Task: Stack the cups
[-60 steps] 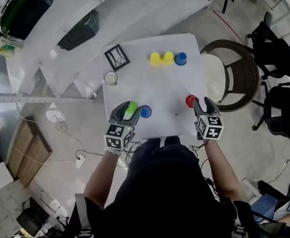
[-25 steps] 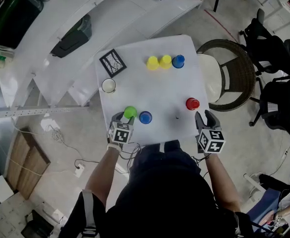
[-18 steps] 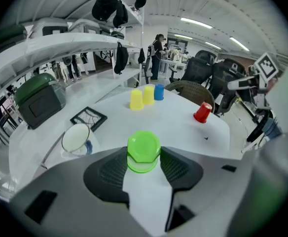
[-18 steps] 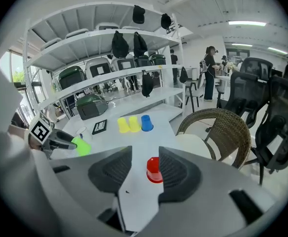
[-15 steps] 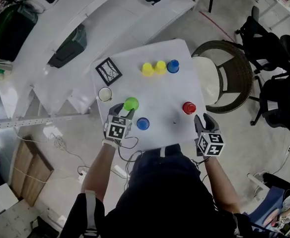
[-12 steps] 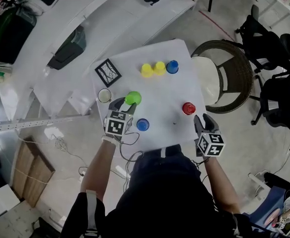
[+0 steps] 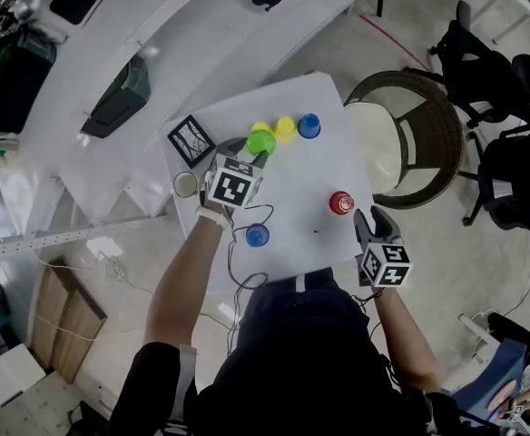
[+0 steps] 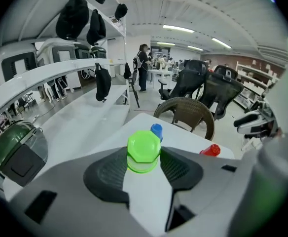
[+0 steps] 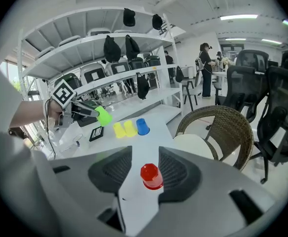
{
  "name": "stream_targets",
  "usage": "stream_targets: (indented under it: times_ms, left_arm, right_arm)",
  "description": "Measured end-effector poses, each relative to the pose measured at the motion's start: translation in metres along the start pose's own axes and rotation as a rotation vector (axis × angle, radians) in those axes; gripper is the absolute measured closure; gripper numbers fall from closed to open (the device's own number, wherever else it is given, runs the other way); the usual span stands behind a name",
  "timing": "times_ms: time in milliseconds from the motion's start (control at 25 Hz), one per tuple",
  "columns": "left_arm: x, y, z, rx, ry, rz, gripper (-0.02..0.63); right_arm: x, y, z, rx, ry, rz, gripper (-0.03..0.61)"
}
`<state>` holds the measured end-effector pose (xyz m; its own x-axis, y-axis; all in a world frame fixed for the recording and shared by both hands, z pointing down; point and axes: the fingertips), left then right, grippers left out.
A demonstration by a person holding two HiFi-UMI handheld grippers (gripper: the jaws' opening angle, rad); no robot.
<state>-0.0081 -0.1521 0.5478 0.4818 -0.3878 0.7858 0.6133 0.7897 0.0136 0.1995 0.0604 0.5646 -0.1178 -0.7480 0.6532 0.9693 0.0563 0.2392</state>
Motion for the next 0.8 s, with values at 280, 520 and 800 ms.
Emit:
stream_targets:
  times_ms: [280, 520, 800]
  left_arm:
    - [0.049, -0.017, -0.011, 0.008, -0.083, -0.020, 0.408]
    - [0.076, -0.024, -0.015, -0.010, -0.122, -0.015, 0.408]
    - [0.093, -0.020, -0.020, 0.019, -0.156, 0.002, 0.408]
  right_arm:
    - [0.003, 0.013, 0.007, 0.008, -0.021, 0.009, 0.413]
    - [0.005, 0.024, 0.011, 0.024, -0.036, 0.022, 0.413]
    - [0.013, 0.027, 0.013, 0.014, -0.055, 0.018, 0.413]
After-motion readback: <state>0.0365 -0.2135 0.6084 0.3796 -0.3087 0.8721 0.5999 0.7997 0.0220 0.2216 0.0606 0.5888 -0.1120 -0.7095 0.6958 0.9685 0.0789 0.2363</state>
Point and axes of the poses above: the fingertips, and each gripper's own axes: x forward along the fingers, y to its right, z out of its underside
